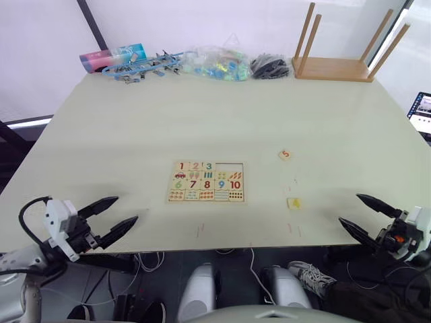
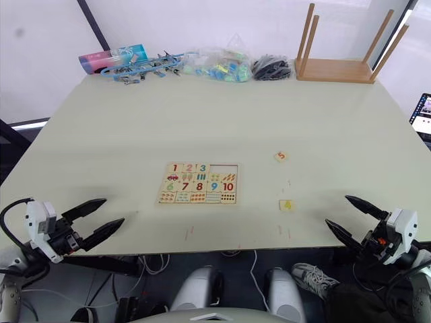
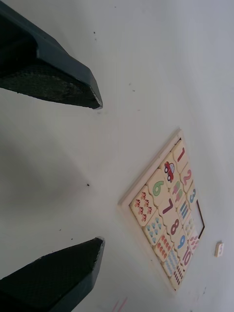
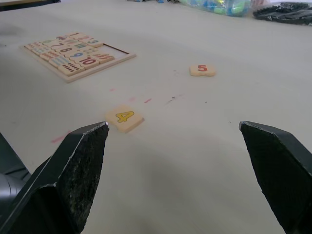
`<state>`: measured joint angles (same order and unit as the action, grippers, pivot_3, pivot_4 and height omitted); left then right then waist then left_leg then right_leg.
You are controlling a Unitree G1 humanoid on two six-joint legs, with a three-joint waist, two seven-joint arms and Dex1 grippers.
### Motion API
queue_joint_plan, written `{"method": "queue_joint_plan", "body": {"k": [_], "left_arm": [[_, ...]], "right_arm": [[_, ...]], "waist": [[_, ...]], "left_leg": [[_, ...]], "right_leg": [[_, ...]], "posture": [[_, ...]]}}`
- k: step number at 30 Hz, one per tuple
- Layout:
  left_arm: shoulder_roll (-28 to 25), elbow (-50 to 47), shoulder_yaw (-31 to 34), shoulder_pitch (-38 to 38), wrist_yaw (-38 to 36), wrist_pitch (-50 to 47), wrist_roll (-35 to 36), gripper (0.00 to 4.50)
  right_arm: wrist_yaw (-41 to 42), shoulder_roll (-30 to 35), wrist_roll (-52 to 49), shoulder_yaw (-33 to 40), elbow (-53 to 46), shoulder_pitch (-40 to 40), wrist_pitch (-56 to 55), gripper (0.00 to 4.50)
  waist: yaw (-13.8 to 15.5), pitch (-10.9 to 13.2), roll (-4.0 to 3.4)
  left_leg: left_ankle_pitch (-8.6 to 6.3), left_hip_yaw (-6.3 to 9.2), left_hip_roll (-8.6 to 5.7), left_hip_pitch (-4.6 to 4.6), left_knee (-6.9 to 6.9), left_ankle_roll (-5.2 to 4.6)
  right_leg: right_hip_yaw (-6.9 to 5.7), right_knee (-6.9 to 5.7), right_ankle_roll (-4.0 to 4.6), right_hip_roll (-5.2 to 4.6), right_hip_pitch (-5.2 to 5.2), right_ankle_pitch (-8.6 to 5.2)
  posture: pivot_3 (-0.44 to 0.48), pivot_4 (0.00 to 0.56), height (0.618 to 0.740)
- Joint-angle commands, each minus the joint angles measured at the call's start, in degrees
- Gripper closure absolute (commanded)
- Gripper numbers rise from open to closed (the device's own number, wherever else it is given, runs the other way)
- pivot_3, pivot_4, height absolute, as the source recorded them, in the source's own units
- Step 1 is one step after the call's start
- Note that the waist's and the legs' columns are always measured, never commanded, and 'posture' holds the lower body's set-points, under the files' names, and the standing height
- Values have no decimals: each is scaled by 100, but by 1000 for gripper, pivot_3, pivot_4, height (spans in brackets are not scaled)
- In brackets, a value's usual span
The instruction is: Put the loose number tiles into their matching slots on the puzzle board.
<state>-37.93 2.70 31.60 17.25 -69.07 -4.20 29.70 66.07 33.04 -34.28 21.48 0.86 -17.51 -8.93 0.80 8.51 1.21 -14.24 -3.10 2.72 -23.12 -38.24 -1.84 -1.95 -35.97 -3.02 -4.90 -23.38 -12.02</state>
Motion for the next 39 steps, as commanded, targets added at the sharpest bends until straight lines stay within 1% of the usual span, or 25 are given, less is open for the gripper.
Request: {"method": "queue_joint_plan", "body": {"k": [1, 11, 31, 34, 39], "left_arm": [[8, -203, 175, 95, 47, 142, 169, 44], [-91, -28, 54, 61, -18, 321, 155, 44], [-173, 112, 20, 0, -165, 409, 167, 44], [-217, 105, 15, -18, -280, 422, 203, 44], [-519, 376, -76, -327, -818, 474, 253, 44]], "right_arm": [[85, 96, -86, 195, -37, -21, 6, 0], [147, 44, -41, 232, 106, -156, -168, 0], [201, 89, 54, 130, 250, 61, -207, 0], [255, 97, 34, 105, 235, 104, -160, 0], [307, 206, -14, 7, 49, 270, 135, 0]], "waist": [[1, 0, 1], [1, 0, 0], [1, 2, -1], [1, 2, -2], [5, 5, -5]], "left_leg": [[0, -1, 0, -1, 1, 0], [-1, -13, 3, 0, 3, 0], [-2, -31, 14, 1, 21, 1], [-3, -34, 16, 1, 23, 2], [-3, -38, 24, 1, 24, 2]], "right_leg": [[0, 1, 0, 0, -1, 0], [-3, 1, -3, -7, -6, -1], [-10, 8, -3, -15, -20, -2], [-9, 9, -3, -15, -22, -2], [-16, 10, -2, -16, -26, -2]], "posture": [[0, 150, 737], [0, 150, 737], [0, 150, 737], [0, 150, 737], [0, 150, 737]]}}
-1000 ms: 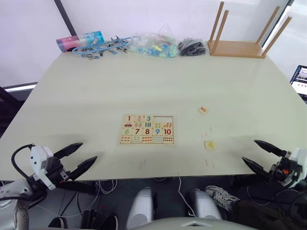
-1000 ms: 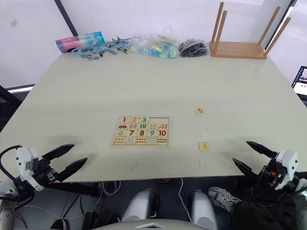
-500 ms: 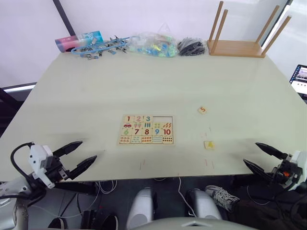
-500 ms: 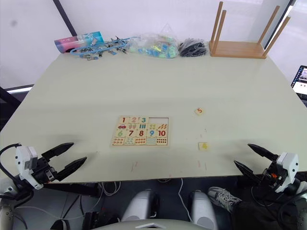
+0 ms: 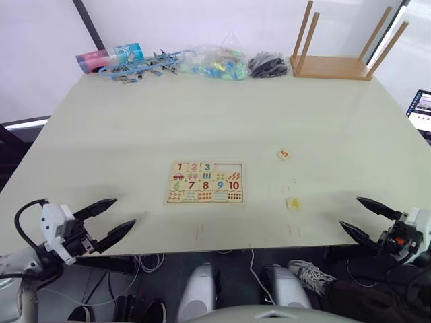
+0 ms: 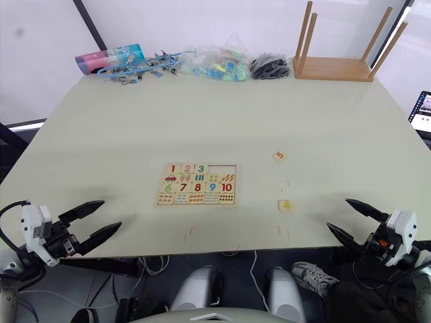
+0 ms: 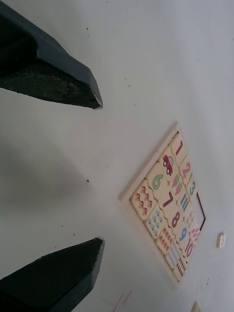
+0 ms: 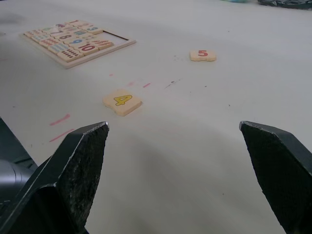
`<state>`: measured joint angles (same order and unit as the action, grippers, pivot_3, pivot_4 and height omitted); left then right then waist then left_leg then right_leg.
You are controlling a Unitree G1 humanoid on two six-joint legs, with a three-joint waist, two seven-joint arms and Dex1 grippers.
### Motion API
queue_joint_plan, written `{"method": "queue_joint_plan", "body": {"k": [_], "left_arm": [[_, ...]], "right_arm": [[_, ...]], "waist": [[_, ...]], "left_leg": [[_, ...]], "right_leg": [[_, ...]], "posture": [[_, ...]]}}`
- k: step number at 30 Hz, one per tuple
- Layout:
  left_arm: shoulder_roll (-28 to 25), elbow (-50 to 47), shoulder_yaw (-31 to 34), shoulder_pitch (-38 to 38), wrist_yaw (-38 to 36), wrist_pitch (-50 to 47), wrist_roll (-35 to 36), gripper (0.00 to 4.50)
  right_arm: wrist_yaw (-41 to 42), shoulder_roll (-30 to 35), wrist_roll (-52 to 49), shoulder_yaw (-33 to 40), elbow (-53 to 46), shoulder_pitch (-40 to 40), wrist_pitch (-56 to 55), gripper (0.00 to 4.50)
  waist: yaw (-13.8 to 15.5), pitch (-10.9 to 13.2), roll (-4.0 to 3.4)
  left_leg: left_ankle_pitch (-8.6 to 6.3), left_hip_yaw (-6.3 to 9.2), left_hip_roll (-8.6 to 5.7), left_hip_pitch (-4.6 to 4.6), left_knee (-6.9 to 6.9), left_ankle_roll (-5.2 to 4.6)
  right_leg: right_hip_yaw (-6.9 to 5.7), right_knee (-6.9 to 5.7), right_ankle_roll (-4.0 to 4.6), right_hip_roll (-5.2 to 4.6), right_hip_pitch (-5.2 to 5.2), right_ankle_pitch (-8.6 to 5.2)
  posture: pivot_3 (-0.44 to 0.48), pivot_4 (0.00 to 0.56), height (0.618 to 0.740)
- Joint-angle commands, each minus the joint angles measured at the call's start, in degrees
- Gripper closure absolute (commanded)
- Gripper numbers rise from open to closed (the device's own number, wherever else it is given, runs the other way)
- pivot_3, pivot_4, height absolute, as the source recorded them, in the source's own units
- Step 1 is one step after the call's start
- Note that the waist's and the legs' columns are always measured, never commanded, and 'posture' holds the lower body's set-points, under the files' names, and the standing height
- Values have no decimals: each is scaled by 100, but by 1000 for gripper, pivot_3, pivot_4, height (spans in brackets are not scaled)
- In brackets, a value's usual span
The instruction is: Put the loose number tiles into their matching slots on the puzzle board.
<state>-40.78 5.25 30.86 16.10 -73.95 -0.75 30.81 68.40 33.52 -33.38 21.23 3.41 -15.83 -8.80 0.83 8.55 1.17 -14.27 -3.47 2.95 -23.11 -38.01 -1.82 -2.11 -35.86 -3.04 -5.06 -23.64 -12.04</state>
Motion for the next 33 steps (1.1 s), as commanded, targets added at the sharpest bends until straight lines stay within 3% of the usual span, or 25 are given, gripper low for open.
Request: {"method": "queue_joint_plan", "body": {"k": [1, 11, 23, 33], "left_arm": [[-289, 203, -28, -296, -437, 150, 141, 44], [-800, 1398, -753, -1418, -1836, 665, 115, 44], [-1433, 1717, -1981, -1562, -1855, 1468, 973, 44], [-1667, 1704, -2374, -1485, -1855, 1907, 1504, 44]], "right_arm": [[98, 185, -78, 5, -225, 136, 147, 0], [509, 763, 678, -715, -194, 808, 144, 0], [858, 1196, 1515, -2006, 238, 2275, 637, 0], [1181, 1032, 1779, -2544, 805, 3038, 388, 0]], "waist": [[3, 2, -2], [-4, 2, -2], [1, 4, 1], [-6, 5, 2]], "left_leg": [[0, -4, 4, 0, 0, 0], [-5, -27, 16, 2, 2, 4], [-13, -52, 26, -2, 2, -23], [-18, -59, 25, -9, 1, -26]], "right_leg": [[-6, 0, 0, -3, 0, 0], [-23, 3, 1, -8, -8, 1], [-21, 12, 23, -11, -21, 14], [-24, 15, 27, -11, -26, 15]], "posture": [[0, 150, 737], [0, 150, 737], [0, 150, 737], [0, 150, 737]]}}
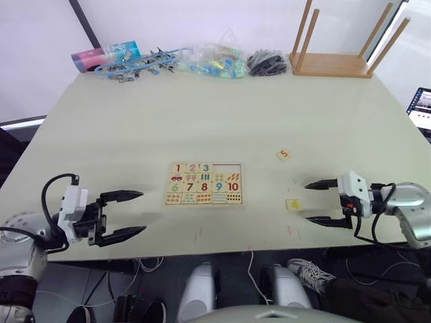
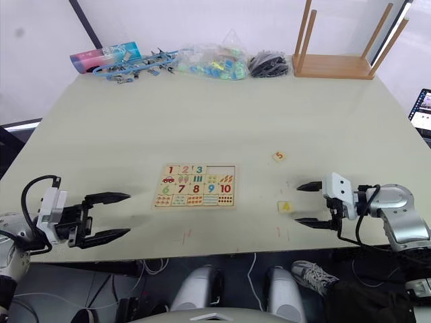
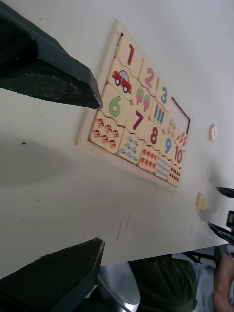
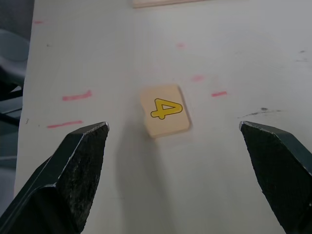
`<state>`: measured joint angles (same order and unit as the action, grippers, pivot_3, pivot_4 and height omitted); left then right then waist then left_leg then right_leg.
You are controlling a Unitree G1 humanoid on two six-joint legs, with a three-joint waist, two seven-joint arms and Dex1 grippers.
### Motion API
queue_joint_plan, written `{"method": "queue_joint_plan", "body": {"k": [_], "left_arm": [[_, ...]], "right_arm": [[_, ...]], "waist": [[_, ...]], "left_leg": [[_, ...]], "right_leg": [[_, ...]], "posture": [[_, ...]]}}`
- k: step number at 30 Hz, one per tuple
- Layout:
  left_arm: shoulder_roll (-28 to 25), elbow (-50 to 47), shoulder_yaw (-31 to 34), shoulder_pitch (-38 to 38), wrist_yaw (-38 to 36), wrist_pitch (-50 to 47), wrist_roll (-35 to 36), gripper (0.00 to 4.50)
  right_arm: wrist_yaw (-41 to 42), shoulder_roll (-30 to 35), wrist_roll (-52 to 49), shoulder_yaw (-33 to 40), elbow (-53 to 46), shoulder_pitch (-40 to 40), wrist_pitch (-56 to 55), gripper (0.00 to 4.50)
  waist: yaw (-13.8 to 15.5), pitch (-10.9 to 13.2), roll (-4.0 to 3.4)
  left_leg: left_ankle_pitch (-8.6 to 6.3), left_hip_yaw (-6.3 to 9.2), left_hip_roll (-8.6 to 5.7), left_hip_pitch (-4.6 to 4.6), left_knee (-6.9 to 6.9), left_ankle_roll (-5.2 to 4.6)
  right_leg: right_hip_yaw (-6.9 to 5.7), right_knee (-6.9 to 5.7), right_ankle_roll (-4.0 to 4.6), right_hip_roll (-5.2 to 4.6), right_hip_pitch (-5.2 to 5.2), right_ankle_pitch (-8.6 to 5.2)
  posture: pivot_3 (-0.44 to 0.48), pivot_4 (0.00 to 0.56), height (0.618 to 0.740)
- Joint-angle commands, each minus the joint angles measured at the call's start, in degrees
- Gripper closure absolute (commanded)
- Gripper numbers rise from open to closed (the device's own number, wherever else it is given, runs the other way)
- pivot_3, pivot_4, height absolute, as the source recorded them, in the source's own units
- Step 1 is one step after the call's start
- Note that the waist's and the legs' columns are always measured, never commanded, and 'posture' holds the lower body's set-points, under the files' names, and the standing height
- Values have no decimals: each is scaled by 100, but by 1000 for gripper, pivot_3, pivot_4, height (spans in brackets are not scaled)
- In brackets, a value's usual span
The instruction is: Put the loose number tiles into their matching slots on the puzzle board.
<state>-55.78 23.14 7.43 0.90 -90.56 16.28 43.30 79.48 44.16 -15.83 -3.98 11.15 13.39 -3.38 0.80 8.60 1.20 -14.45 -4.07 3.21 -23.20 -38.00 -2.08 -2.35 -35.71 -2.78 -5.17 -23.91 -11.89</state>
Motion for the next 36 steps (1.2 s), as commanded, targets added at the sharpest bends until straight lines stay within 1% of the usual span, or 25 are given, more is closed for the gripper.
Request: {"method": "queue_joint_plan", "body": {"k": [1, 11, 19, 20, 21, 22, 25, 27, 28, 32, 36], "left_arm": [[-196, -97, -55, 67, -194, 251, 327, 44], [-418, -265, -163, 437, -194, 498, 1016, 44], [-478, -410, -202, 519, -194, 537, 1238, 44], [-472, -430, -201, 524, -194, 536, 1248, 14], [-467, -445, -201, 526, -194, 537, 1254, 0], [-464, -453, -200, 526, -194, 537, 1257, 0], [-441, -477, -192, 529, -194, 523, 1260, 0], [-415, -490, -187, 536, -194, 511, 1255, 0], [-403, -495, -184, 534, -194, 503, 1252, 0], [-355, -494, -140, 522, -194, 474, 1254, 0], [-256, -478, 51, 546, -194, 320, 1276, 0]], "right_arm": [[84, -48, 55, -61, 76, 158, -197, 0], [155, -238, 334, -398, 451, 581, -376, 0], [265, -300, 403, -529, 615, 735, -240, 0], [276, -296, 416, -533, 644, 738, -244, 248], [287, -291, 426, -535, 664, 738, -250, 709], [296, -288, 431, -535, 676, 738, -256, 817], [314, -286, 420, -530, 681, 739, -237, 2163], [313, -293, 410, -522, 678, 741, -231, 3196], [314, -292, 404, -518, 665, 741, -219, 3593], [317, -280, 345, -492, 538, 722, -153, 3592], [287, -273, 213, -414, 330, 761, 21, 3592]], "waist": [[-3, 2, -3], [1, 2, -2], [-4, 2, -3], [-2, 2, -2], [-1, 2, -2], [0, 2, -2], [1, 2, -2], [-3, 1, -2], [-3, 1, -2], [-1, 1, -2], [-6, 3, -3]], "left_leg": [[0, -1, 0, 0, 0, 0], [0, -3, 2, 1, 0, 0], [-1, -9, 1, -1, -1, 0], [-1, -10, 1, -1, -1, 1], [-1, -12, 1, -1, -1, 1], [-1, -13, 1, -1, -1, 1], [-1, -13, 1, 0, -1, 1], [-1, -13, 1, 0, -1, 1], [-1, -12, 1, 0, -1, 1], [-1, -13, 1, 0, -1, 1], [-1, -12, 1, 0, -1, 1]], "right_leg": [[0, 0, 0, 0, 0, 0], [1, 0, -1, 1, -1, 0], [0, 1, 0, 2, -1, 0], [0, 1, 0, 2, -1, 0], [0, 1, 0, 3, -1, 0], [0, 1, 0, 3, -1, 0], [-1, 1, 0, 3, 0, 0], [-1, 1, 0, 3, 0, 0], [-1, 1, 0, 3, 0, 0], [-1, 1, 0, 3, 0, 0], [-1, 1, -1, 3, -1, 0]], "posture": [[0, 150, 737], [0, 150, 737], [0, 150, 737], [0, 150, 737], [0, 150, 737], [0, 150, 737], [0, 150, 737], [0, 150, 737], [0, 150, 737], [0, 150, 737], [0, 150, 737]]}}
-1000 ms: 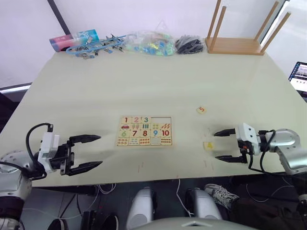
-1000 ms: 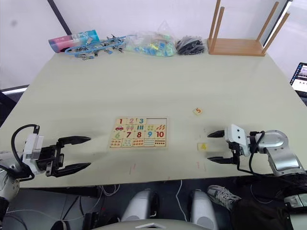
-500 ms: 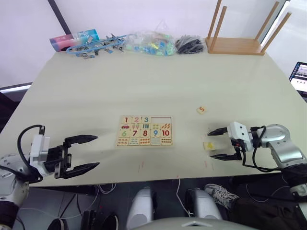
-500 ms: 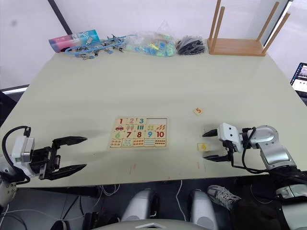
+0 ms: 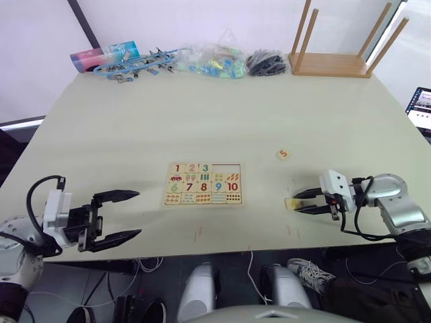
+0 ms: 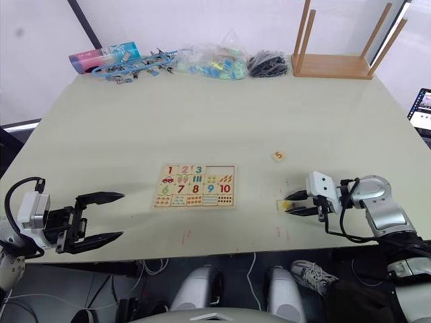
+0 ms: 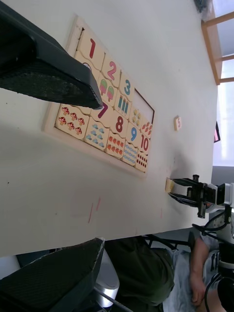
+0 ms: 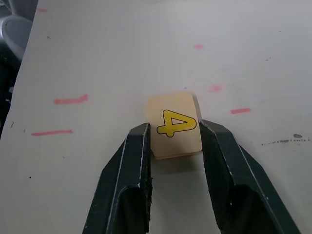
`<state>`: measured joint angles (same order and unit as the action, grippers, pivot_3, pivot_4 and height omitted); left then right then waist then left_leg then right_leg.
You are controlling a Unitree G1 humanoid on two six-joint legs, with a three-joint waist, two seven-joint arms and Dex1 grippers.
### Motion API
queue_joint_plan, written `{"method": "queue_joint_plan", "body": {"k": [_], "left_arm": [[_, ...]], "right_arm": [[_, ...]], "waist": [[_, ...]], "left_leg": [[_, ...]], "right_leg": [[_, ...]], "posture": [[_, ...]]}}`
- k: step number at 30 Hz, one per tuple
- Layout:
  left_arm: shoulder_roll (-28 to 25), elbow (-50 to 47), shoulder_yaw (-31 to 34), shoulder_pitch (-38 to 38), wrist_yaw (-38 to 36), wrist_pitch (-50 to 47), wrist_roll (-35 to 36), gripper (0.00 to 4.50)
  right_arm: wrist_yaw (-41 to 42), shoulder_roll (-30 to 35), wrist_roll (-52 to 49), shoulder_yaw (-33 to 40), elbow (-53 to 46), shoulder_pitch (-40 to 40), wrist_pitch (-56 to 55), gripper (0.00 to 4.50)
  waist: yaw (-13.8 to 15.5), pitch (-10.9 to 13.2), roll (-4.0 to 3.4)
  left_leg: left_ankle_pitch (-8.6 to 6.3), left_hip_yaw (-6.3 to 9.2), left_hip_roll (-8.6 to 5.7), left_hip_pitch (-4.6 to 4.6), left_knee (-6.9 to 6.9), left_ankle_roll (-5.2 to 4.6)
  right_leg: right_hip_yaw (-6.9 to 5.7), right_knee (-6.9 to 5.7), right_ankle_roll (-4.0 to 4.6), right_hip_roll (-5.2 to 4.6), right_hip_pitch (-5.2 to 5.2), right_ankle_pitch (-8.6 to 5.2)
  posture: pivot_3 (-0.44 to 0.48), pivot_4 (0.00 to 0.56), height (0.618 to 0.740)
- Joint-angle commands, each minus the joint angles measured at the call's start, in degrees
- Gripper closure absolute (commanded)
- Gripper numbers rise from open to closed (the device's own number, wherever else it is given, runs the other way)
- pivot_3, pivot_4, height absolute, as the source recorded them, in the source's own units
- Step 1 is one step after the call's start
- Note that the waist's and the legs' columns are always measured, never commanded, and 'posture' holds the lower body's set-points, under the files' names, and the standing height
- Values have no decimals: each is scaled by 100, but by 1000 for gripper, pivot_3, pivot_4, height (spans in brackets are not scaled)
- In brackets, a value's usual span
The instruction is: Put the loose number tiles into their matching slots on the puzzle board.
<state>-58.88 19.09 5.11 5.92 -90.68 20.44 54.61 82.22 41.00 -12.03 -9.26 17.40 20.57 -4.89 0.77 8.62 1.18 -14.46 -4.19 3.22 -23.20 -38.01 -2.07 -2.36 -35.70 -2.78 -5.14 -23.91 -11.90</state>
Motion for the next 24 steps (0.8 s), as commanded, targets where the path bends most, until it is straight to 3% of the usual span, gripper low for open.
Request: {"method": "queue_joint_plan", "body": {"k": [1, 10, 16, 24], "left_arm": [[90, -83, 355, 63, -182, -163, 145, 0], [624, -565, 1361, 463, 335, -1254, -86, 0], [937, -944, 1932, 638, 753, -1672, -248, 0], [1186, -1265, 2414, 906, 1127, -1961, -629, 0]], "right_arm": [[-48, 44, -176, 126, -367, 85, 327, 3592], [-1081, -177, 107, 13, -1148, 780, 1629, 3592], [-1273, -478, 262, -352, -1319, 1646, 2480, 3592], [-1278, -1107, 946, -1467, -1040, 3078, 3588, 3592]], "waist": [[-3, 0, 0], [-16, 1, 0], [-2, 0, 3], [-61, -2, 6]], "left_leg": [[0, 1, 0, 0, 0, 0], [-1, 5, 6, 0, 1, 1], [-2, 9, 7, -17, 0, 4], [-1, -2, -5, -63, -8, 4]], "right_leg": [[0, 0, 0, 0, -1, 0], [-6, 0, -1, 0, -6, 0], [-8, 0, 2, -1, -24, 1], [-22, 1, 11, 3, -58, 7]], "posture": [[0, 150, 737], [0, 150, 737], [0, 150, 737], [0, 150, 737]]}}
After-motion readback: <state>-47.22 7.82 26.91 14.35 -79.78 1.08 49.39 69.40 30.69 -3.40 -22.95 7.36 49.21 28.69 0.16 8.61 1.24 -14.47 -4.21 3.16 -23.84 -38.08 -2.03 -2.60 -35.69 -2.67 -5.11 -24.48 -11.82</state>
